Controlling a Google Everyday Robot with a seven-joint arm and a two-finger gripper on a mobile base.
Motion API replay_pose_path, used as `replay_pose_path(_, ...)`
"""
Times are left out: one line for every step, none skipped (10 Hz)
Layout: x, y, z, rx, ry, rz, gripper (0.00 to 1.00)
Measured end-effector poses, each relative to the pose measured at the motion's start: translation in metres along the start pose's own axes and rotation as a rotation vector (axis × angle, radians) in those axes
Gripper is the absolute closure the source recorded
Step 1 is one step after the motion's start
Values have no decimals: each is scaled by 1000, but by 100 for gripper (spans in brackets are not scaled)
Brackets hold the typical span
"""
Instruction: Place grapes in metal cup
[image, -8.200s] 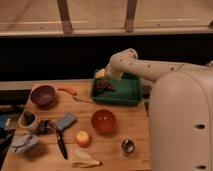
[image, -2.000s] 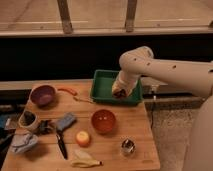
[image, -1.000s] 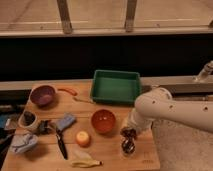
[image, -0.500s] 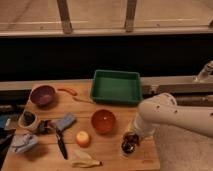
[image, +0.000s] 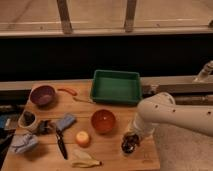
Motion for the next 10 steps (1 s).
replay_pose_path(3, -1, 3, 7, 10, -4, 100)
replay_pose_path(6, -5, 6, 16, 20, -2, 100)
replay_pose_path(8, -5, 8, 19, 27, -4, 100)
replay_pose_path(12, -2, 11, 20, 37, -13, 100)
replay_pose_path(16, -2, 13, 19, 47, -19, 100)
replay_pose_path(22, -2, 16, 22, 60, -27, 100)
replay_pose_path(28, 1, 19, 25, 76, -40, 98)
replay_pose_path(33, 4, 24, 27, 93, -47, 90)
replay_pose_path(35, 3, 27, 30, 106, -47, 82)
replay_pose_path(38, 0, 31, 33, 123, -42, 69)
